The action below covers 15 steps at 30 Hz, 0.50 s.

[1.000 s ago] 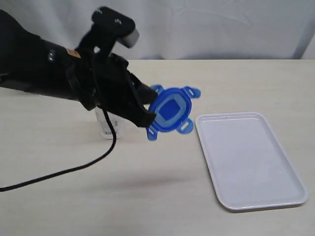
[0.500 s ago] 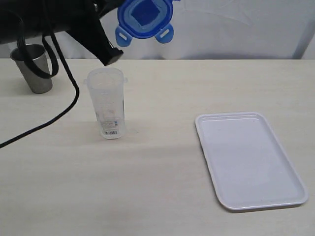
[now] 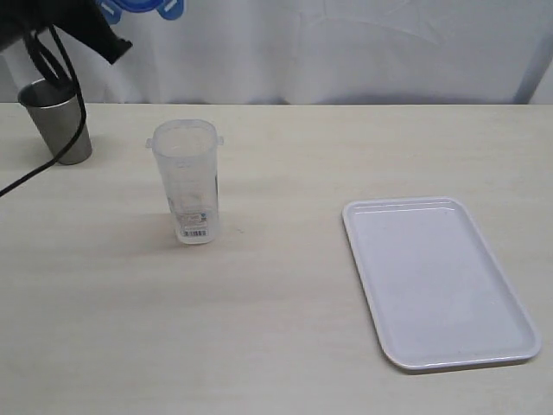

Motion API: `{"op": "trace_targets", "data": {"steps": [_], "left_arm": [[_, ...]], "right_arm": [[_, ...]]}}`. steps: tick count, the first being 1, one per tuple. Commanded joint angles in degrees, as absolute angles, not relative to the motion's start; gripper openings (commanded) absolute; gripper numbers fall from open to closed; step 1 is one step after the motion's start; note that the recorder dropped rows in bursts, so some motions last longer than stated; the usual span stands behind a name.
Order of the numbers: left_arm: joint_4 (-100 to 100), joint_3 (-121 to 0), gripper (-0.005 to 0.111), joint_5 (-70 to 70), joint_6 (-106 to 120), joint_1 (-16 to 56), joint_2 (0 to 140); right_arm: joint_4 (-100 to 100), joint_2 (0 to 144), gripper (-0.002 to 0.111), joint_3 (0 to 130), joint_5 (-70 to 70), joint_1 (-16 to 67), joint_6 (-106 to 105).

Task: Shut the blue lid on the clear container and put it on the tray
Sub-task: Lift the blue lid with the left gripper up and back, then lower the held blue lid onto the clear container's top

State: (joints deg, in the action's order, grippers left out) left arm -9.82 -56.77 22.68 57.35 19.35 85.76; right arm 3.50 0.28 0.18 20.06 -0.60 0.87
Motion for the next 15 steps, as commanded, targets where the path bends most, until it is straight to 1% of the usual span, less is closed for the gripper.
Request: {"op": "trace_targets", "data": {"steps": [1,4,7,10,15], "left_arm": [[-10.2,-56.8,0.0,28.1,72.0,19.1,92.6],[-11.5,-56.8,0.0,30.7,78.0,19.1,95.6],[-12.8,-56.8,0.0,31.7,79.3,19.1,96.6],[-12.9,-56.8,0.0,30.1,79.3,19.4,96.5],[-12.9,-56.8,0.0,25.0,79.6,22.0,96.5]], "right_arm": [[3.4,0.0,0.004,0.0,19.8,-0.6,0.6],[3.4,0.0,0.004,0.0,19.8,-0.6,0.6],[3.4,0.0,0.004,0.0,19.8,-0.6,0.6],[3.4,0.0,0.004,0.0,19.8,-0.6,0.6],[3.4,0.0,0.004,0.0,19.8,-0.6,0.6]]}}
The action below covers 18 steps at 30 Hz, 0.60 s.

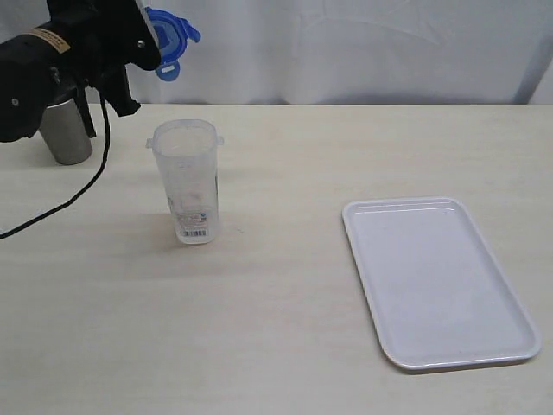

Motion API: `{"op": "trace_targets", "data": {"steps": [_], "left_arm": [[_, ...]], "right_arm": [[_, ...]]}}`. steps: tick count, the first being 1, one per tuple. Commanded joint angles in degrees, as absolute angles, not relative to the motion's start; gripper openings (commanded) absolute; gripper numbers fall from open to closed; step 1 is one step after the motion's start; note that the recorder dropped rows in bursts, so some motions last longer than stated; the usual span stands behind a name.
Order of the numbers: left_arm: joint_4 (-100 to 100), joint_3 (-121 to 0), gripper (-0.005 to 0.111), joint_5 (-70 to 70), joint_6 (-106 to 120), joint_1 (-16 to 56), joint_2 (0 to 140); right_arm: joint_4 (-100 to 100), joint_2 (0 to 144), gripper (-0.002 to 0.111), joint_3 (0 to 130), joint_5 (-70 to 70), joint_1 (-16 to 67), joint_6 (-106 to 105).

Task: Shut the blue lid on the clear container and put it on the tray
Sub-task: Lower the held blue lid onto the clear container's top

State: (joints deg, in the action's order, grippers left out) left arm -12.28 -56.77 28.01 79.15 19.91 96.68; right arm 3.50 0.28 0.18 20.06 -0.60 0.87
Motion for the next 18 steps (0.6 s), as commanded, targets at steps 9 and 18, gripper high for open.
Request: {"op": "trace_targets", "data": {"steps": [9,18], "left_arm": [[-17.8,-56.8,0.0,24.7,82.9,25.4,96.5],[-31.2,-56.8,0.0,24.7,95.2,26.8,95.6]], "right_arm": [[3.4,0.0,0.004,0.0,19.8,-0.6,0.6],[3.4,0.0,0.004,0.0,19.8,-0.6,0.6]]}}
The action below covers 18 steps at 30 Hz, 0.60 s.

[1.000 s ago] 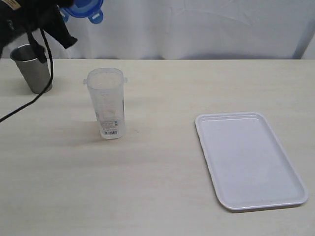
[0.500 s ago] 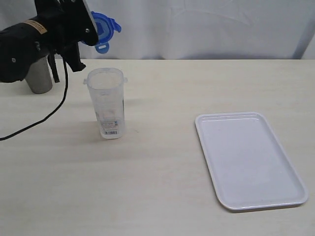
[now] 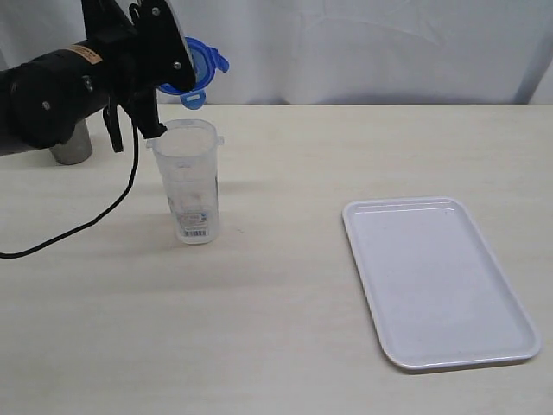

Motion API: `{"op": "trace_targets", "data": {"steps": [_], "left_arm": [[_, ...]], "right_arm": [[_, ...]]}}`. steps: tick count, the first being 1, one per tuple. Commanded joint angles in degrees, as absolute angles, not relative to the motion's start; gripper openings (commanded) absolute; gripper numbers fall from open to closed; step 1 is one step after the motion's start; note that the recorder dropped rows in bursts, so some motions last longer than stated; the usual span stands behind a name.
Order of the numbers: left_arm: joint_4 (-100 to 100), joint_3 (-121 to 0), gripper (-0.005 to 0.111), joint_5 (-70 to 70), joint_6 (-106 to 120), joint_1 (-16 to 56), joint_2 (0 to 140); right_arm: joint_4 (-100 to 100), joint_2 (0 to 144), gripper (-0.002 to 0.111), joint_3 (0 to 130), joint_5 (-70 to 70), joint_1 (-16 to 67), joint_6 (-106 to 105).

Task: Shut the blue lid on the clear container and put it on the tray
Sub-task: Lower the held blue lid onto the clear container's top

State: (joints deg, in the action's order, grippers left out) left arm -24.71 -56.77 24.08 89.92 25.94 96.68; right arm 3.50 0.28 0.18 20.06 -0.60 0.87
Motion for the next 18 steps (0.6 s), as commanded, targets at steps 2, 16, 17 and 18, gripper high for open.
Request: {"op": "trace_targets", "data": {"steps": [2,16,17,18], "left_arm": [[-34.0,-56.8,0.0,24.8,98.4,27.6,95.2],[-46.4,-56.7,0.0,26.1,110.3,30.7,94.9],[-47.2,-56.7,0.0,26.1,110.9,30.7,94.9],[-47.8,-56.7,0.0,26.1,111.6,30.7,94.9]], "right_arm": [[3.4,0.0,0.004,0.0,19.8,-0.6,0.6],[3.4,0.0,0.004,0.0,19.8,-0.6,0.6],[3.4,0.0,0.004,0.0,19.8,-0.6,0.6],[3.4,0.0,0.004,0.0,19.8,-0.6,0.6]]}}
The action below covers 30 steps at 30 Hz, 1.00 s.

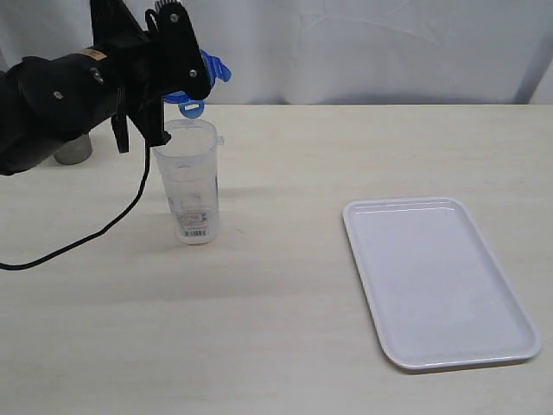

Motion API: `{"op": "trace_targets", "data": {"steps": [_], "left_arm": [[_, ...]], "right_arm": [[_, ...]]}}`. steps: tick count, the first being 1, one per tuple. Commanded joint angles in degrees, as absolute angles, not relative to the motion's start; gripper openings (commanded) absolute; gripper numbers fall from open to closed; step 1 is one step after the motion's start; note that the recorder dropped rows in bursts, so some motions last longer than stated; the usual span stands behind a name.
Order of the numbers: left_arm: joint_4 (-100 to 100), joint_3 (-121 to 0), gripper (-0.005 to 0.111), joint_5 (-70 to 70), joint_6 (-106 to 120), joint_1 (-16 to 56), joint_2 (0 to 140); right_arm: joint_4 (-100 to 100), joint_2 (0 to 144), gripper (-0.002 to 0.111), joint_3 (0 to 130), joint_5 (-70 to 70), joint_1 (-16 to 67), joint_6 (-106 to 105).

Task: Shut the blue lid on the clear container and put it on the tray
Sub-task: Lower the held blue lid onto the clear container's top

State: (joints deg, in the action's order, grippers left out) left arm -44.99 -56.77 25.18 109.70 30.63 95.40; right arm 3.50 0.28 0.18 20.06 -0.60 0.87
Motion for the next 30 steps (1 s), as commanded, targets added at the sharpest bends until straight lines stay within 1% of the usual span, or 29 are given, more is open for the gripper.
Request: {"op": "trace_targets", "data": {"steps": [1,4,9,14,20,30], "left_arm": [[-48.8,-56.7,0.0,26.1,112.8,30.7,94.9],[-54.7,-56.7,0.0,28.7,118.1,30.7,94.9],[-58.9,-56.7,0.0,29.0,119.0,30.7,94.9],[-59.4,-56.7,0.0,29.0,120.4,30.7,94.5],[-58.3,-56.7,0.0,29.0,120.4,33.0,92.1],[-59.2,-56.7,0.0,27.6,120.6,33.0,92.0]], "right_arm": [[3.4,0.0,0.004,0.0,19.8,-0.6,0.6],[3.4,0.0,0.004,0.0,19.8,-0.6,0.6],[3.4,0.0,0.004,0.0,19.8,-0.6,0.6],[3.4,0.0,0.004,0.0,19.8,-0.6,0.6],[3.4,0.0,0.004,0.0,19.8,-0.6,0.6],[3.4,0.0,0.004,0.0,19.8,-0.6,0.6]]}}
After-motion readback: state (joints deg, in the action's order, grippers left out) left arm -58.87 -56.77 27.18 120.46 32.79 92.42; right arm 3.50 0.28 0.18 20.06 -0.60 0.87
